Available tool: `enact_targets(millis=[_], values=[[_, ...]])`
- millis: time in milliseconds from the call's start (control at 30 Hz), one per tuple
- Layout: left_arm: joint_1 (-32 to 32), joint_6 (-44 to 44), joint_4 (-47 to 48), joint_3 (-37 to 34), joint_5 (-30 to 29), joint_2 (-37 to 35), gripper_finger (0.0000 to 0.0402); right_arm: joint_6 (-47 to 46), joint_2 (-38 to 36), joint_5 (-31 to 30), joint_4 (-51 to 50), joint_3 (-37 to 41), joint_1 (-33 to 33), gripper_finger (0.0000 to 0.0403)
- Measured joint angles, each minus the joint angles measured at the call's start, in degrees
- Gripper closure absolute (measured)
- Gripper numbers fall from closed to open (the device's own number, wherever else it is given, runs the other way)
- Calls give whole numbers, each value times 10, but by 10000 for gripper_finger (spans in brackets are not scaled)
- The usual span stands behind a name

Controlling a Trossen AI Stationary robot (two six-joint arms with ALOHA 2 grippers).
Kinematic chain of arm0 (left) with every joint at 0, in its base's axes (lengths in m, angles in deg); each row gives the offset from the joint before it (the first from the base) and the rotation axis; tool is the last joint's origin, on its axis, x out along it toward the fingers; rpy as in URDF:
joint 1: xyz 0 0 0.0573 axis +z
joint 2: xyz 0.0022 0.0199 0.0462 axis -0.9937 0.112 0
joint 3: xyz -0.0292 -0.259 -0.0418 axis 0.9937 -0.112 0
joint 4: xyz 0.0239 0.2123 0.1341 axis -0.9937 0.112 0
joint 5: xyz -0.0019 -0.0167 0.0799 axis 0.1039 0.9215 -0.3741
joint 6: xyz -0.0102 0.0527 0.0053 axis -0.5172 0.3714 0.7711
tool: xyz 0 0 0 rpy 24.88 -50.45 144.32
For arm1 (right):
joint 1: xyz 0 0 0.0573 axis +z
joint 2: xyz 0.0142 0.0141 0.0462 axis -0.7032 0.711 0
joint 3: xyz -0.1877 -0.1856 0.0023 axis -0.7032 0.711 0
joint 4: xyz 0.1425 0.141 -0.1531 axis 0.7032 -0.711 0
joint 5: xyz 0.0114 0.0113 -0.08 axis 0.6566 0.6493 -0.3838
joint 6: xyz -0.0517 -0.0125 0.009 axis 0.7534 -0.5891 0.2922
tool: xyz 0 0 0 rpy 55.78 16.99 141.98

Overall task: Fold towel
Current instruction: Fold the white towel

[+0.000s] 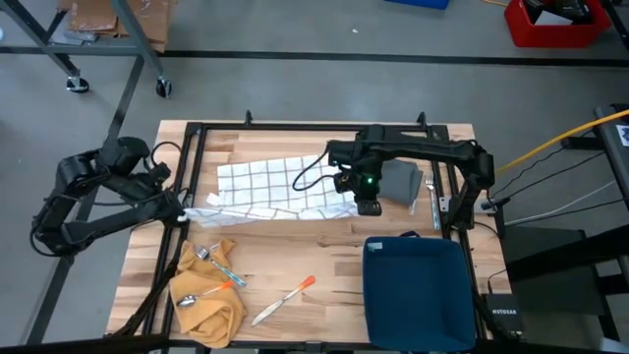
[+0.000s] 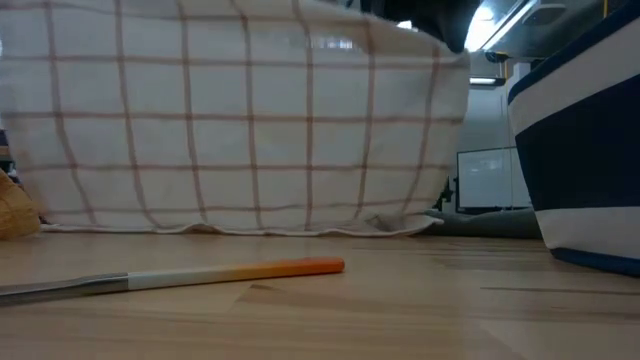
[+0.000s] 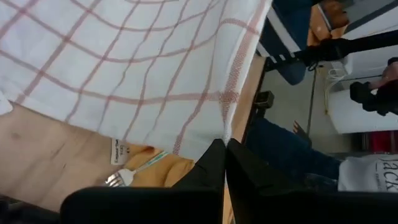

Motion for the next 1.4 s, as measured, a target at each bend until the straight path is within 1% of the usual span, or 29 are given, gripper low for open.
enact_targets(millis=[100, 267, 333, 433, 533, 700, 800, 900, 1100, 1167, 1233, 1400], values=[[0, 1, 0, -25, -7, -1, 401, 18, 0, -1, 26, 31, -1, 395], [0, -3, -33, -64, -103, 1, 401, 32, 0, -42, 54, 47, -12, 395], [0, -5, -45, -74, -137, 1, 401, 32, 0, -78, 55, 47, -22, 395], [0, -11, -70, -81, -191, 1, 401, 32, 0, -152, 64, 47, -41, 395], [0, -28, -89, -86, -260, 1, 401, 32, 0, -215, 91, 47, -60, 395], [0, -33, -99, -106, -370, 1, 401, 32, 0, -272, 152, 47, -93, 395], [0, -42, -101, -131, -412, 1, 401, 32, 3, -310, 182, 46, -109, 395], [0, -43, -123, -161, -420, 1, 401, 32, 11, -329, 187, 46, -125, 395], [0, -44, -206, -233, -422, 1, 401, 32, 40, -331, 183, 46, -146, 395], [0, -44, -222, -251, -431, 2, 401, 35, 52, -331, 186, 46, -152, 395], [0, -53, -223, -261, -449, 2, 401, 44, 64, -331, 188, 46, -153, 395], [0, -87, -226, -263, -472, 2, 401, 55, 89, -335, 196, 46, -155, 395]])
